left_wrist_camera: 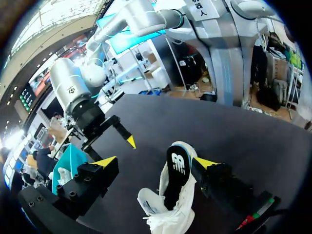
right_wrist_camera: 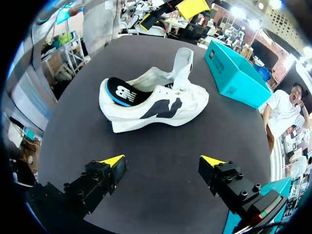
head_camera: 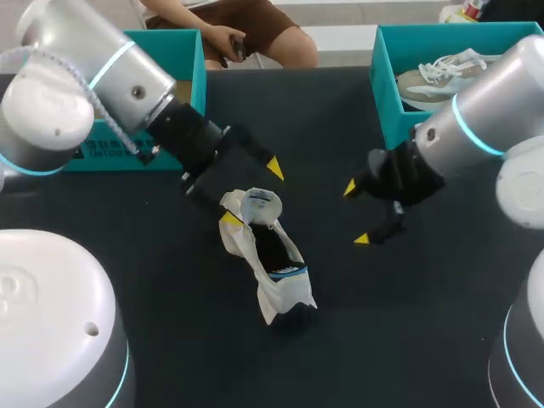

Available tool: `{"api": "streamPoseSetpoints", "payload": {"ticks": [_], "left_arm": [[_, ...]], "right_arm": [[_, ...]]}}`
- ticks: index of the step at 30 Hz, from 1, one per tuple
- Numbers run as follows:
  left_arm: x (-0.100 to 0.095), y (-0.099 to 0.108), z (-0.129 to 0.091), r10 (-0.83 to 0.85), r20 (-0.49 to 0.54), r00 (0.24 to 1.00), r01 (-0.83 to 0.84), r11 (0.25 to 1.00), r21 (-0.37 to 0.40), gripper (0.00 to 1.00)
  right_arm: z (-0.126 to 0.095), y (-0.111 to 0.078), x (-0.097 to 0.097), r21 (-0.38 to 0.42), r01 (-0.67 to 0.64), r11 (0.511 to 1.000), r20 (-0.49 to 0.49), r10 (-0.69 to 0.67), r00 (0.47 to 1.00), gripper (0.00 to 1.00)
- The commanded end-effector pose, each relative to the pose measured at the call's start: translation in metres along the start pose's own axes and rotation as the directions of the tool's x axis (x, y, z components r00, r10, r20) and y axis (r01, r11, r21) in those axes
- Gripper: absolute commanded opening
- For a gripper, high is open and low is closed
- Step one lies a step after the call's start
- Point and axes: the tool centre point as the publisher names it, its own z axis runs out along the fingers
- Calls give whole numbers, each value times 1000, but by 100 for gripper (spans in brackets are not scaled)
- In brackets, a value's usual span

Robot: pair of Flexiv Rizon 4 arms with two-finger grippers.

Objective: Take the shoe out of the shoebox, open the shoe tongue, remove and reinsert the insole, then place the shoe into the shoebox

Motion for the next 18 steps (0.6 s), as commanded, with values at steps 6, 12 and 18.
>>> {"api": "streamPoseSetpoints", "payload": {"ticks": [6,12,18], "left_arm": [[-3,1,-1,-1,-78,997,1,1000,0,100],[-3,1,-1,-1,-78,997,1,1000,0,100],[-10,1,-8,84,-96,992,-90,994,-58,100]], "right_arm": [[-89,-6,-3,44,15,999,-54,-12,998,100],[-112,-14,-2,54,4,999,-62,0,998,100],[-112,-14,-2,54,4,999,-62,0,998,100]]}}
